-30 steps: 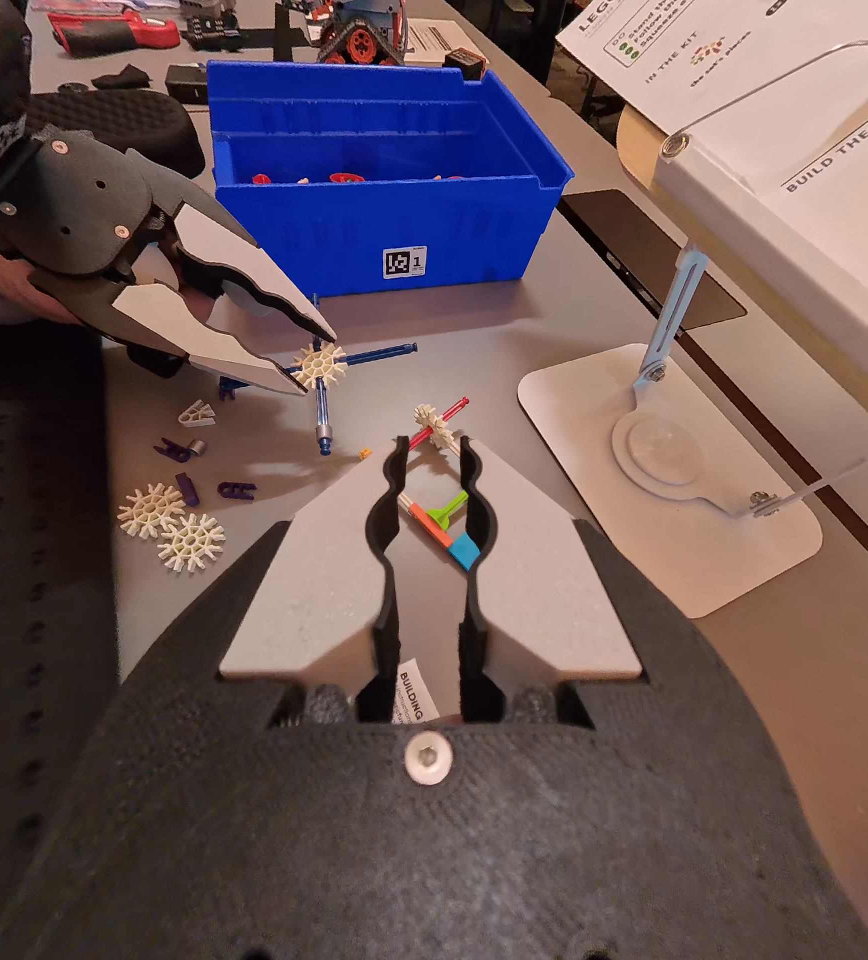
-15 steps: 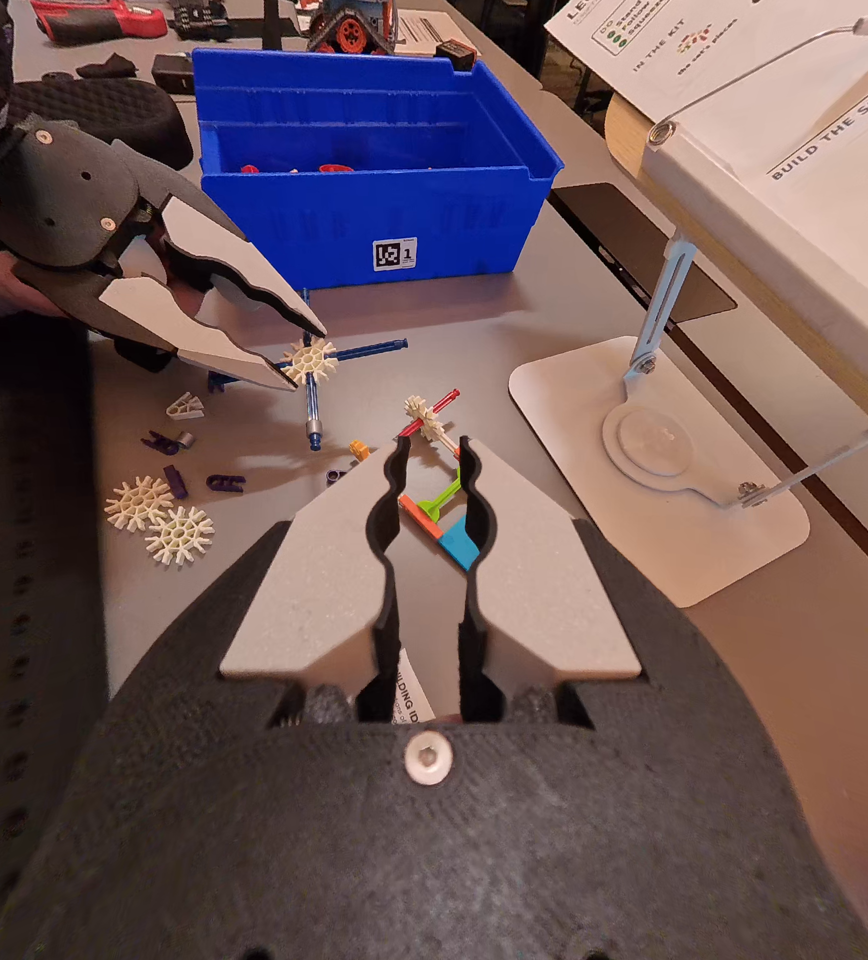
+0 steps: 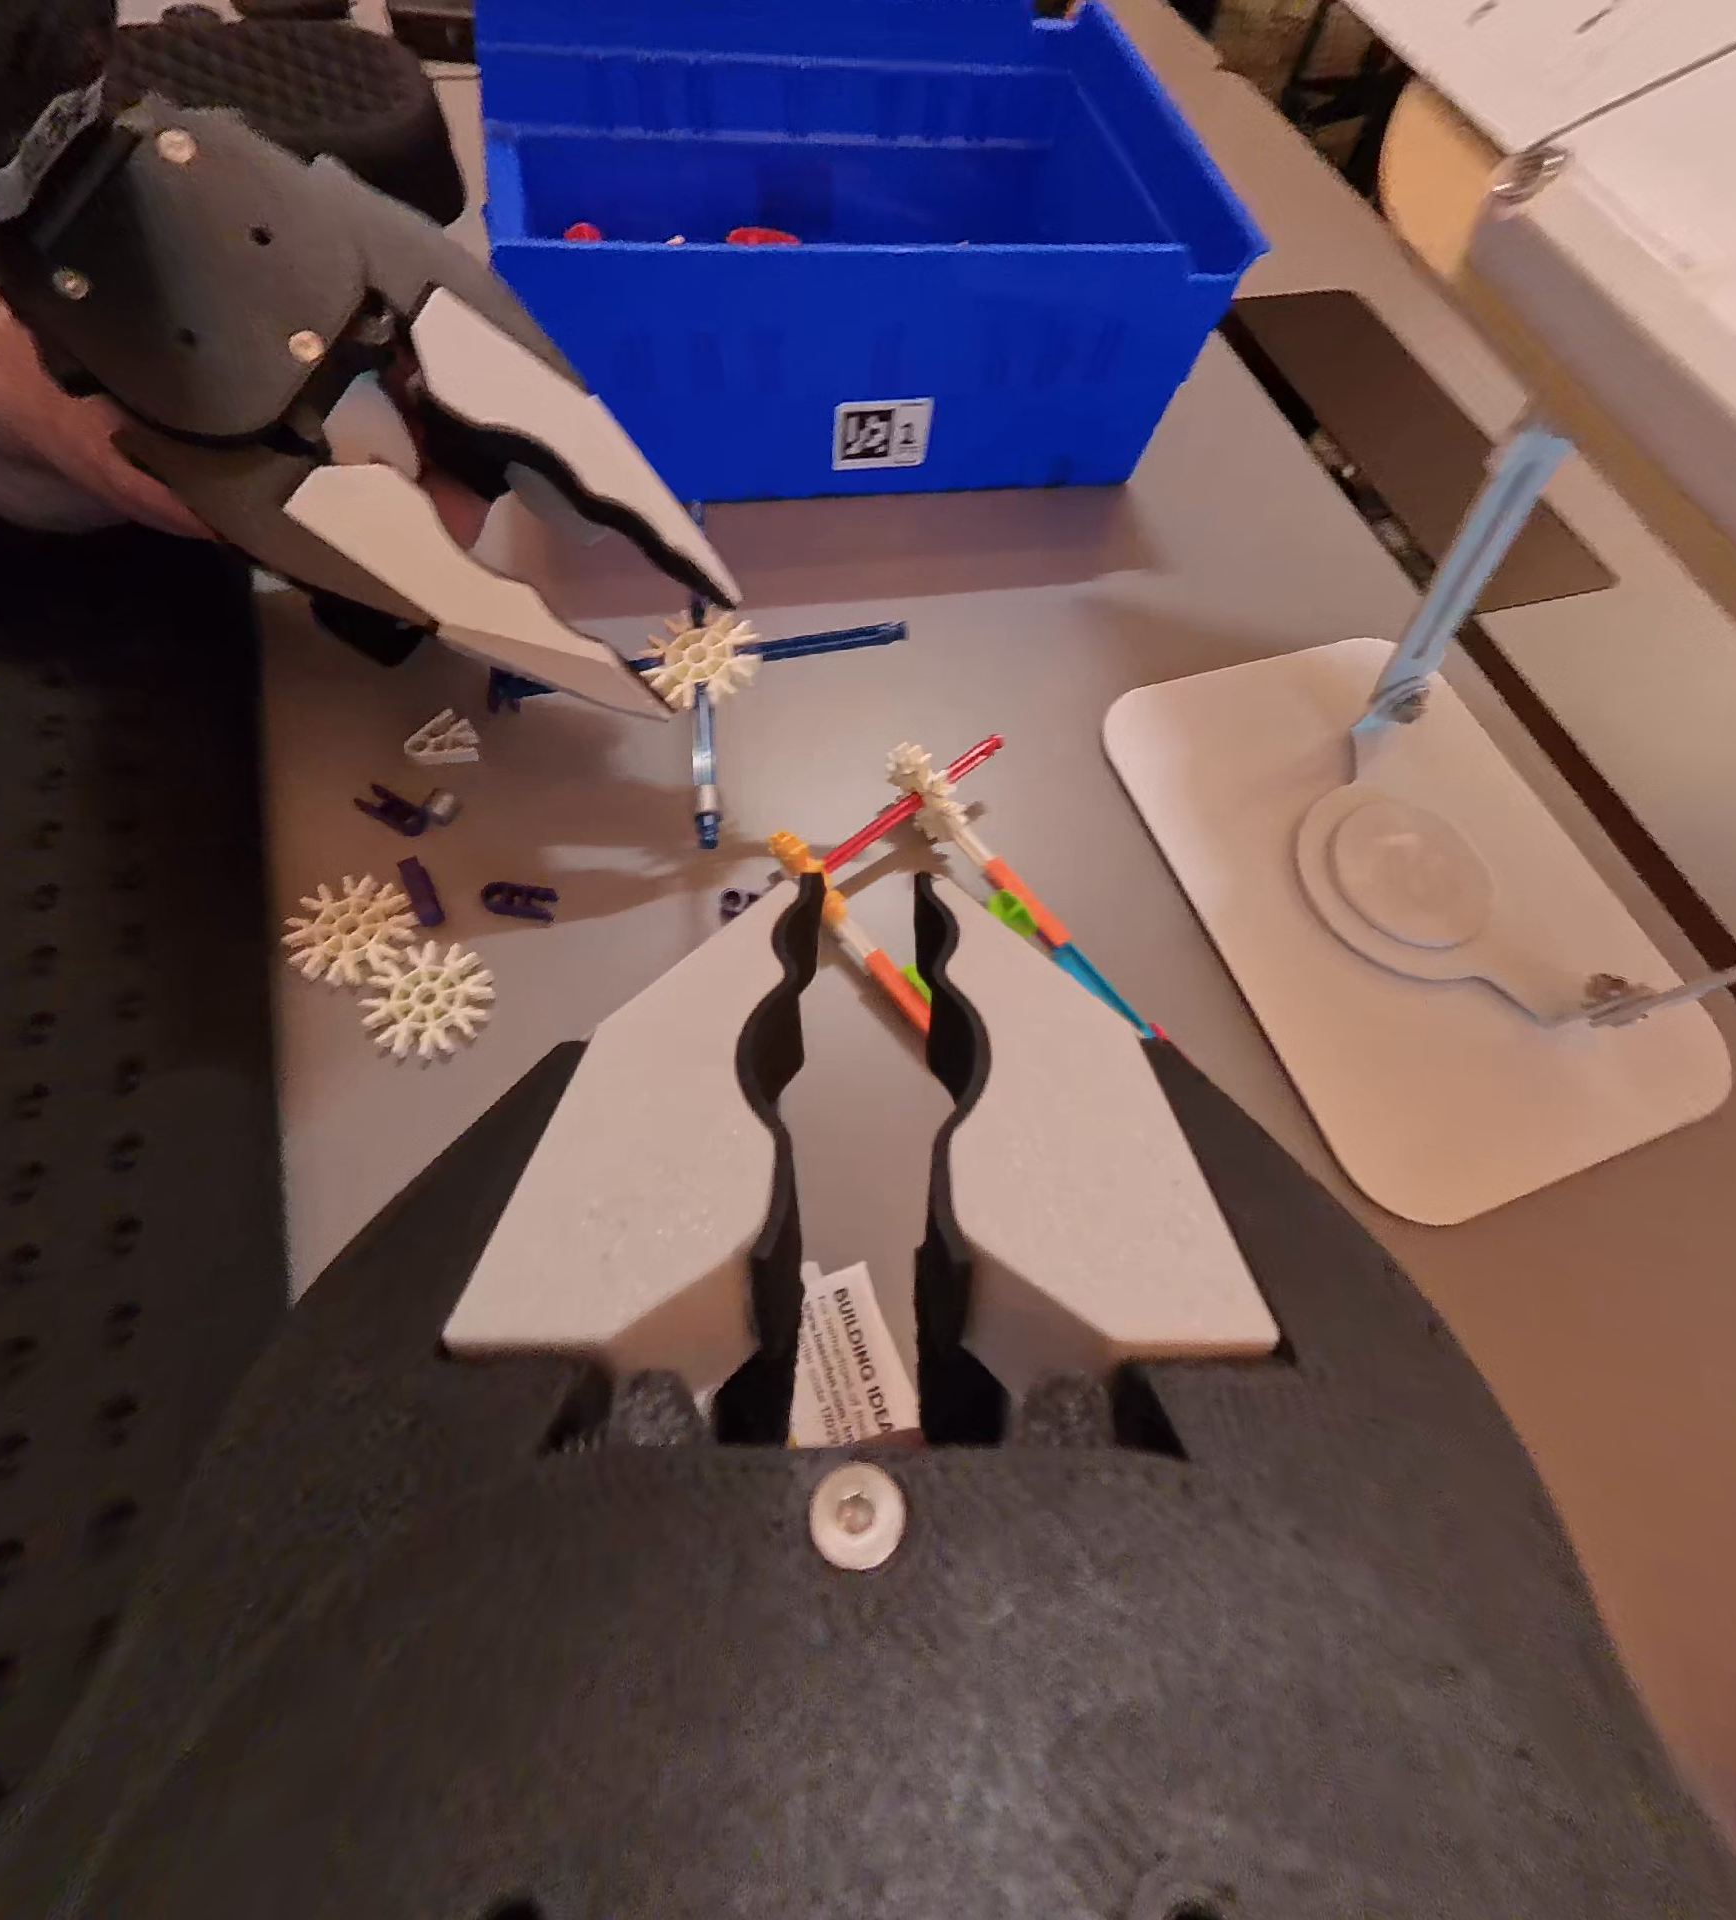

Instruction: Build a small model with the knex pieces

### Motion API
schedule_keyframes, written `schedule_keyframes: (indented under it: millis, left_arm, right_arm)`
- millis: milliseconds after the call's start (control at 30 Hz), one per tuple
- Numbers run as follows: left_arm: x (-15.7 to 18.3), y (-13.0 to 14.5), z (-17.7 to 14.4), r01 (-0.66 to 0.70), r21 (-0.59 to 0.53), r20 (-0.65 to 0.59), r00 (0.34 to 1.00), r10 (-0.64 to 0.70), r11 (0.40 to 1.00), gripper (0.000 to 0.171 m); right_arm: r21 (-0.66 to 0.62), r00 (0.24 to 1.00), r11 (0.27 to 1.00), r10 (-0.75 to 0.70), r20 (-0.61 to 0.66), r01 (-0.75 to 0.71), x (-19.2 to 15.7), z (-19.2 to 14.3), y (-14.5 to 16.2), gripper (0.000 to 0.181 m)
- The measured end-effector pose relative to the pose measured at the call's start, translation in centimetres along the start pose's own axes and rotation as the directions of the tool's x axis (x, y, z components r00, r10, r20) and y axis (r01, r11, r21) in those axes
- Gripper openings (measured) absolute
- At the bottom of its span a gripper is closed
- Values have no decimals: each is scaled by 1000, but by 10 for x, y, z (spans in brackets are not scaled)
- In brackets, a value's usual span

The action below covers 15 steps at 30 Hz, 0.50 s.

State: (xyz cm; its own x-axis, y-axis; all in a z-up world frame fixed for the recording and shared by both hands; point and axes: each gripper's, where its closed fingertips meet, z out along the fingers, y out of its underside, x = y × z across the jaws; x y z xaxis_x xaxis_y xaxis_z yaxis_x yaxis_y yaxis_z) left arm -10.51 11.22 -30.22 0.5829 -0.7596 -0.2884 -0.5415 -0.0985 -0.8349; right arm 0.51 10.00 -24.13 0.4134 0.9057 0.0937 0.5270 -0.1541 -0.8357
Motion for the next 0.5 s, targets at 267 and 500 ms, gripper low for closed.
schedule_keyframes:
  millis: [267,500]
  left_arm:
    - [-3,-2,0,-8,0,19,1000,8,1000,36]
    - [-5,-3,-2,-8,6,29,1000,8,1000,36]
  right_arm:
    - [-188,979,981,0,206,39,-59,36,28,21]
    - [-272,949,958,-5,315,95,-113,77,42,28]
